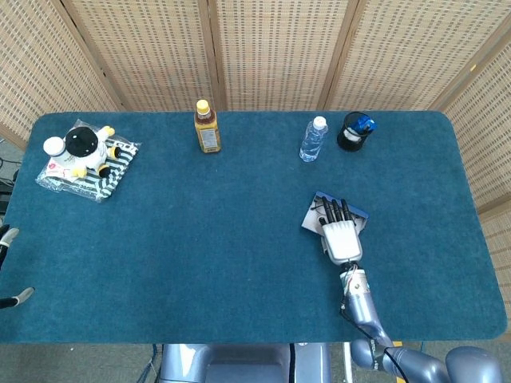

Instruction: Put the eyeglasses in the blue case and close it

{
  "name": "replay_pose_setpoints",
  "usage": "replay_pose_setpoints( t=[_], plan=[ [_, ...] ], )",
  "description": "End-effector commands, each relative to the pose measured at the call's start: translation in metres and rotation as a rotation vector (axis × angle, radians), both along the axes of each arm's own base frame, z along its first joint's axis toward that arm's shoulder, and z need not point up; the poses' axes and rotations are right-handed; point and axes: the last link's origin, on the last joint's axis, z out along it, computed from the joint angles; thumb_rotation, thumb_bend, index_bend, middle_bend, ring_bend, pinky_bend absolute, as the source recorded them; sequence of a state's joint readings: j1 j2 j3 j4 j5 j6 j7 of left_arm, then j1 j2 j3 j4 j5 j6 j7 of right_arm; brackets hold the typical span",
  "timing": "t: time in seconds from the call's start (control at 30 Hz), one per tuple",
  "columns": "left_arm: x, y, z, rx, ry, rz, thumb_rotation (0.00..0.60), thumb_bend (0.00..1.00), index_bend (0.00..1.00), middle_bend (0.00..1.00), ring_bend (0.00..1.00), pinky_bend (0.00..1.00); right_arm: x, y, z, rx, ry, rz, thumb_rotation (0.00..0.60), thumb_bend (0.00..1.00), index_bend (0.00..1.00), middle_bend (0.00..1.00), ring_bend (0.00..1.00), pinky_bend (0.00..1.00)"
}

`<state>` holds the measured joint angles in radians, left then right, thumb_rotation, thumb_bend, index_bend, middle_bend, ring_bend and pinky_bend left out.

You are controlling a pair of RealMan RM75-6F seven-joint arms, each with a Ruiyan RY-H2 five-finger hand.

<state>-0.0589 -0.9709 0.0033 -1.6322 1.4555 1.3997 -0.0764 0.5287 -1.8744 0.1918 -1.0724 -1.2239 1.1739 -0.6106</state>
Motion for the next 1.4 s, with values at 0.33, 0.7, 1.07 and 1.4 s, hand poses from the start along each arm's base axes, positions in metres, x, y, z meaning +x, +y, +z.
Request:
replay_pose_setpoints(
  t=[0.33,0.7,1.07,1.4],
  plan=[
    [-0.001,0.0,0.0,0.0,-0.002,0.003,0.6,0.0,0.0,0.0,0.0,0.0,-0.005,-0.005,-0.001,-0.018,0.009,0.003,0.6,0.54,0.65,0.0,0.0,0.04],
    [0.0,0.0,0.0,-0.002,-0.003,0.0,0.6,0.0,0.0,0.0,0.0,0.0,-0.006,0.006,0.007,0.001,-0.009,0.072,0.6,0.55,0.77,0.01,0.0,0.07],
    [0.001,-0.002,0.002,0.0,-0.009,-0.006,0.6,0.0,0.0,0.0,0.0,0.0,-0.019,0.046,0.039,0.087,0.003,0.178,0.6,0.55,0.77,0.01,0.0,0.07],
    [0.001,-0.002,0.001,-0.001,-0.007,-0.009,0.6,0.0,0.0,0.0,0.0,0.0,-0.032,0.081,0.072,0.177,0.038,0.231,0.6,0.56,0.77,0.01,0.0,0.07]
  ],
)
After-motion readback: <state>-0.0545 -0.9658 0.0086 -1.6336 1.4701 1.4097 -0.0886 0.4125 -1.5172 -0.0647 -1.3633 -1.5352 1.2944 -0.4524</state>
